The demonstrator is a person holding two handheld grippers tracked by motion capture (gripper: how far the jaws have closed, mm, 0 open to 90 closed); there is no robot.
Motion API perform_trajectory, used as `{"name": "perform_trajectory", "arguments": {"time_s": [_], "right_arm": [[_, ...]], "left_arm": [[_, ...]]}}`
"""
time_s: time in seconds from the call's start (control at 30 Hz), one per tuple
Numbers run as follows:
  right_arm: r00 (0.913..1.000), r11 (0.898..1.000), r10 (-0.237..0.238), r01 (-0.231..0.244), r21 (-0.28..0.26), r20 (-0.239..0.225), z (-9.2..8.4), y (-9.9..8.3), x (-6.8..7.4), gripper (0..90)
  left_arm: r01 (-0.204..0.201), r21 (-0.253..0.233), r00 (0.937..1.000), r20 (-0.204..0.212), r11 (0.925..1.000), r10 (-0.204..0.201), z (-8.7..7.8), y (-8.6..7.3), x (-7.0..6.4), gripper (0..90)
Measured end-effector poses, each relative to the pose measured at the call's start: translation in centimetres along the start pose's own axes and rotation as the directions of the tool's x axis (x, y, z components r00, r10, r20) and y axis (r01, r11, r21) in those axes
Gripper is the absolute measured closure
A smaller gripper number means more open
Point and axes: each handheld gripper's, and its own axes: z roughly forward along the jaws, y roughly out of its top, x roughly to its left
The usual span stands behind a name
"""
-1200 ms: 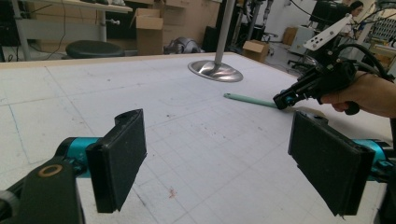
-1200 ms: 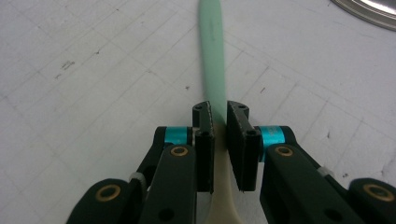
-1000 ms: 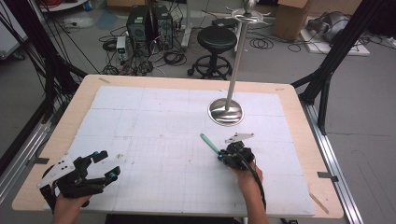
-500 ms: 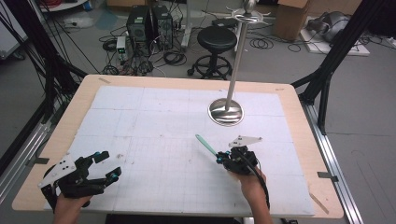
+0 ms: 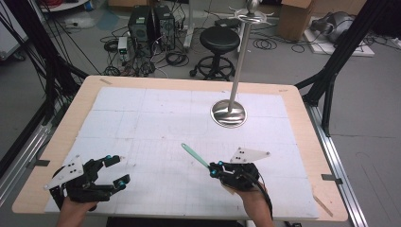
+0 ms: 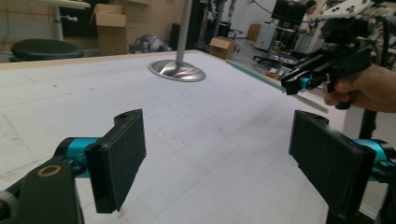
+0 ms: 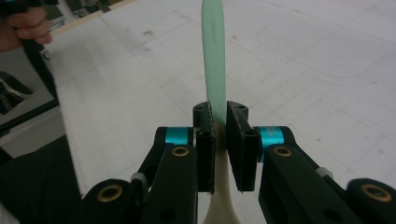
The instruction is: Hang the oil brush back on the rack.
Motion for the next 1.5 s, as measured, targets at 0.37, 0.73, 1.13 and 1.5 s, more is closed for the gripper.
{"name": "perform_trajectory", "arguments": {"time_s": [0.37, 0.73, 1.13, 1.5], "right_arm": [[0.9912, 0.998, -0.060, 0.057, -0.027, -0.118, 0.3, 0.7, 2.1, 82.2], [0.9733, 0.993, -0.115, 0.107, -0.052, -0.199, 0.2, 1.6, 3.4, 82.2], [0.9537, 0.989, -0.144, 0.131, -0.067, -0.264, 0.6, 2.0, 4.2, 82.1], [0.9215, 0.984, -0.176, 0.156, -0.084, -0.346, 1.3, 2.4, 5.0, 82.1]], "left_arm": [[0.020, 0.009, 0.9896, 0.142, 0.9997, -0.022, 1.7, 0.9, -0.8, 20.7], [-0.003, 0.035, 0.9705, 0.241, 0.9994, -0.005, 3.6, 1.5, -1.8, 21.0], [0.017, 0.019, 0.9495, 0.313, 0.9997, -0.022, 4.9, 1.7, -2.4, 21.1], [-0.001, 0.019, 0.9025, 0.431, 0.9998, -0.008, 5.8, 1.9, -3.5, 33.6]]}}
